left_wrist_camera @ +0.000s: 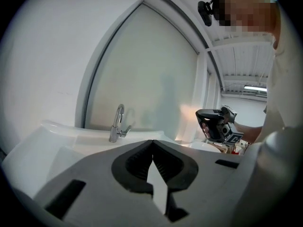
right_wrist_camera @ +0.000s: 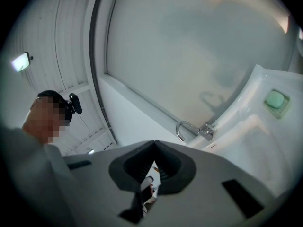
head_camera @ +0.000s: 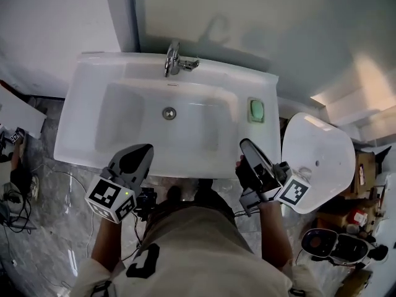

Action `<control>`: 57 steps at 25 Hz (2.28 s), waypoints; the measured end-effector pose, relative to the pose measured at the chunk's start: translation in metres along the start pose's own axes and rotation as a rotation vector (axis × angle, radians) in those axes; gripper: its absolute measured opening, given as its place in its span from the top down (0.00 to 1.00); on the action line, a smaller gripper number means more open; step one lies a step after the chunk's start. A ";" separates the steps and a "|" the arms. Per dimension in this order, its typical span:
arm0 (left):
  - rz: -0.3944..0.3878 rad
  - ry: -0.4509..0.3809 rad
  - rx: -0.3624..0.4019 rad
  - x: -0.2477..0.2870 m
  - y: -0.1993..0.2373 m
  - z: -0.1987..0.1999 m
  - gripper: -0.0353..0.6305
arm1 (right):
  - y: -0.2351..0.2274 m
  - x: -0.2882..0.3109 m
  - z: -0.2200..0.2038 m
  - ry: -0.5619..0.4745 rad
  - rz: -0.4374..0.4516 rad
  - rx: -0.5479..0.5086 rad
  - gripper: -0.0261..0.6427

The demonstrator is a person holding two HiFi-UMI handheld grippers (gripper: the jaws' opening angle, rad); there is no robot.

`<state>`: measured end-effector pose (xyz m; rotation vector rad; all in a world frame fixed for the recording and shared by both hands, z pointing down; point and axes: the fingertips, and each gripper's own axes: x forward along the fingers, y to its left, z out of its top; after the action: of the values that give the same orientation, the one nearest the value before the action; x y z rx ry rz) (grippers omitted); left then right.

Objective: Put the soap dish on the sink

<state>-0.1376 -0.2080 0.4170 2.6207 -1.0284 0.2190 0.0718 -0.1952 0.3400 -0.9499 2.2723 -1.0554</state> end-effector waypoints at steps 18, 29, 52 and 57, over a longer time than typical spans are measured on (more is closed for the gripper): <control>-0.142 0.005 -0.001 -0.002 -0.057 -0.013 0.92 | 0.047 -0.035 -0.078 0.122 -0.052 -0.004 0.95; -0.199 0.039 0.053 0.006 -0.145 -0.024 0.92 | 0.056 -0.100 -0.085 0.097 -0.009 0.138 0.95; -0.238 0.097 0.141 0.007 -0.277 -0.040 0.92 | 0.067 -0.222 -0.098 0.122 0.037 0.224 0.95; -0.208 0.103 0.155 -0.002 -0.306 -0.048 0.92 | 0.070 -0.259 -0.101 0.157 0.018 0.150 0.95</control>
<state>0.0688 0.0213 0.3897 2.7970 -0.7249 0.3941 0.1499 0.0784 0.3749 -0.8094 2.2819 -1.3136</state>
